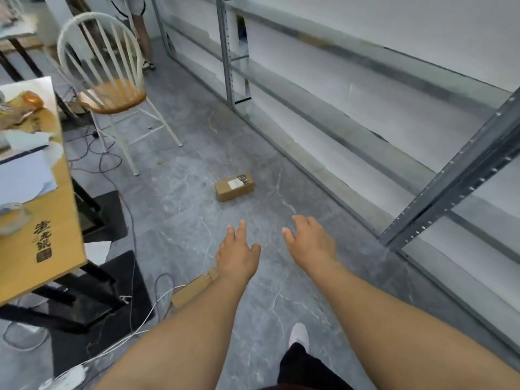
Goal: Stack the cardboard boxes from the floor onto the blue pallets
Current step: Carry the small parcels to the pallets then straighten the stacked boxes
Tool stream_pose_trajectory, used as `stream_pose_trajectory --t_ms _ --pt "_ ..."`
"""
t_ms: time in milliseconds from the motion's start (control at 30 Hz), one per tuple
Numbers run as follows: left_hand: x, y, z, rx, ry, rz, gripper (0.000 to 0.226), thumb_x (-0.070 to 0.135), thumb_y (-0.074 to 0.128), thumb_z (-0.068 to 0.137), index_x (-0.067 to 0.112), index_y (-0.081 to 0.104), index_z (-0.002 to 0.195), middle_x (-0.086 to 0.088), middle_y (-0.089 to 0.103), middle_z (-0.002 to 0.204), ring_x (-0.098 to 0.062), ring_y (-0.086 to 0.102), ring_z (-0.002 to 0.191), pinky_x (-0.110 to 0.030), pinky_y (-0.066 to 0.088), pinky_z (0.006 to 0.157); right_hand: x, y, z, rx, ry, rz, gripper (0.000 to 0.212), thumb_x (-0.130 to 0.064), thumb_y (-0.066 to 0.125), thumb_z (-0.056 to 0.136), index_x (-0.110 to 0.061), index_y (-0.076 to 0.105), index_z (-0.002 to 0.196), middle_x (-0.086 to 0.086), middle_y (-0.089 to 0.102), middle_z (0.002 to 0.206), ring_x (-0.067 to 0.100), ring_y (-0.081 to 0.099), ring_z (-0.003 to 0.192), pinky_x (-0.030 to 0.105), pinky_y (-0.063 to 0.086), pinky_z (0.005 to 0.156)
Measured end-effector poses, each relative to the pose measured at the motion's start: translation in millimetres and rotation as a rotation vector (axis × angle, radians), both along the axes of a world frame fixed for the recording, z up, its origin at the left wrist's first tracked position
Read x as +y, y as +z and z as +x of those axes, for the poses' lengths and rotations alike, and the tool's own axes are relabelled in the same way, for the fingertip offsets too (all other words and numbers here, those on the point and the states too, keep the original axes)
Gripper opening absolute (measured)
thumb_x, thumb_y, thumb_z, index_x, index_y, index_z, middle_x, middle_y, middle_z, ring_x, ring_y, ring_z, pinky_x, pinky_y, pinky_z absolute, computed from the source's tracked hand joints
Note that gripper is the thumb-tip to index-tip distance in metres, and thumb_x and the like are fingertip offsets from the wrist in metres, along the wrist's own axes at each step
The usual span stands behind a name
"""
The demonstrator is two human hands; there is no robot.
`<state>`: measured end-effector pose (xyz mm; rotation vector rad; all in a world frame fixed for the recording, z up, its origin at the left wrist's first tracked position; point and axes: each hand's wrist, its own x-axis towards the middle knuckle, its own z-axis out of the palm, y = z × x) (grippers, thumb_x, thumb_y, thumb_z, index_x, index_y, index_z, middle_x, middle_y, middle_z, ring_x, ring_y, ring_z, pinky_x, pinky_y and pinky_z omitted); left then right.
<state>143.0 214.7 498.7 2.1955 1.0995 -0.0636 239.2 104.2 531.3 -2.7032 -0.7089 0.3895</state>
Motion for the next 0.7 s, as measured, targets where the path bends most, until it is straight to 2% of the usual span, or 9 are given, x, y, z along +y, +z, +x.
stream_pose_trajectory --t_ms 267,500,700 --pt "17 5 119 -0.011 0.072 -0.003 0.066 0.039 0.043 0.095 0.027 0.010 0.149 -0.004 0.004 0.158 -0.024 0.016 0.143 -0.039 0.019 0.114 29 1 122 0.011 0.090 -0.011 0.046 -0.043 0.037 0.097 -0.015 0.043 0.133 0.009 0.047 0.133 0.028 0.046 0.122 0.039 0.040 0.093" --pt "56 -5 154 0.034 0.148 -0.010 0.063 0.044 0.039 0.095 0.026 0.012 0.149 -0.005 0.005 0.158 -0.023 0.012 0.144 -0.039 0.013 0.115 66 -14 172 0.019 0.149 -0.026 0.048 -0.045 0.034 0.098 -0.013 0.044 0.131 0.012 0.048 0.131 0.030 0.044 0.122 0.040 0.040 0.093" --pt "111 -20 185 0.034 0.194 -0.043 0.063 0.046 0.037 0.095 0.025 0.012 0.149 -0.004 0.005 0.158 -0.024 0.013 0.144 -0.039 0.014 0.115 129 -28 209 0.060 0.191 -0.042 0.049 -0.046 0.032 0.098 -0.013 0.043 0.132 0.010 0.047 0.132 0.029 0.046 0.122 0.041 0.039 0.093"
